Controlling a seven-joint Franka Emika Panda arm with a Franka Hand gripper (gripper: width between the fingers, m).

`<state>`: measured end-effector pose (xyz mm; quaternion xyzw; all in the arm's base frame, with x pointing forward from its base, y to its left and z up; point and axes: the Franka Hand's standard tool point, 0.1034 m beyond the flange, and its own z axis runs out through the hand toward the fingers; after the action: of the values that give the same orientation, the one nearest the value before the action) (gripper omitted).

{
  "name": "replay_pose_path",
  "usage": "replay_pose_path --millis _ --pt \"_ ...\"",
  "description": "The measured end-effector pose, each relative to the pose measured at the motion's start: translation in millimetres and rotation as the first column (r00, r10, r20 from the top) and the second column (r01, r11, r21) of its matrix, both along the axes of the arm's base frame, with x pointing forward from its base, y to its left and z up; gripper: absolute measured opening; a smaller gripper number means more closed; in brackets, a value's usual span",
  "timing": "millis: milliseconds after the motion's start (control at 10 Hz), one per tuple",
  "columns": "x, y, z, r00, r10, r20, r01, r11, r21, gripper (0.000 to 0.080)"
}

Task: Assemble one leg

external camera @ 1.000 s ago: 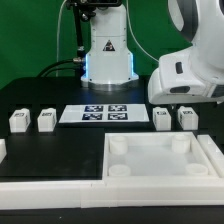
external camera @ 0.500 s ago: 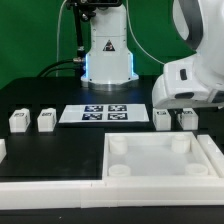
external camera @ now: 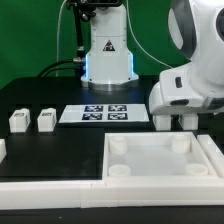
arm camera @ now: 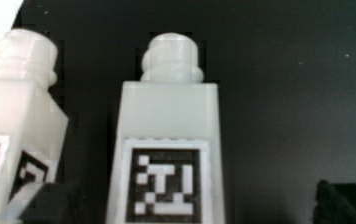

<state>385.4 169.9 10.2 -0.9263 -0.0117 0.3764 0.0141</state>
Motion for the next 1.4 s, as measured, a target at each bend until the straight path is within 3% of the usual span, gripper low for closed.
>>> replay_pose_path --millis 300,400,500,600,1200,1300,1400 --pt "-0.6 0.1 -0.8 1.0 0.0 -0.002 0.0 1.0 0.0 0.0601" --pt "-0.6 0.1 -0.8 1.0 0.0 -0.002 0.0 1.0 0.0 0.0422" --pt "-0.6 0.2 -0.8 1.0 0.0 -0.002 0.0 1.0 0.0 0.0422" --pt "-0.6 0.1 -0.8 1.0 0.0 -0.002 0.0 1.0 0.0 0.029" --pt "-0.5 0.1 -0.7 1.0 0.0 -0.002 0.0 1.0 0.0 0.029" --pt "2.7 -0.8 2.3 1.0 -0.002 0.001 0.002 1.0 0.001 0.029" --pt "15.3 -6.4 17.5 1.0 0.018 0.022 -0.019 0.999 0.027 0.029"
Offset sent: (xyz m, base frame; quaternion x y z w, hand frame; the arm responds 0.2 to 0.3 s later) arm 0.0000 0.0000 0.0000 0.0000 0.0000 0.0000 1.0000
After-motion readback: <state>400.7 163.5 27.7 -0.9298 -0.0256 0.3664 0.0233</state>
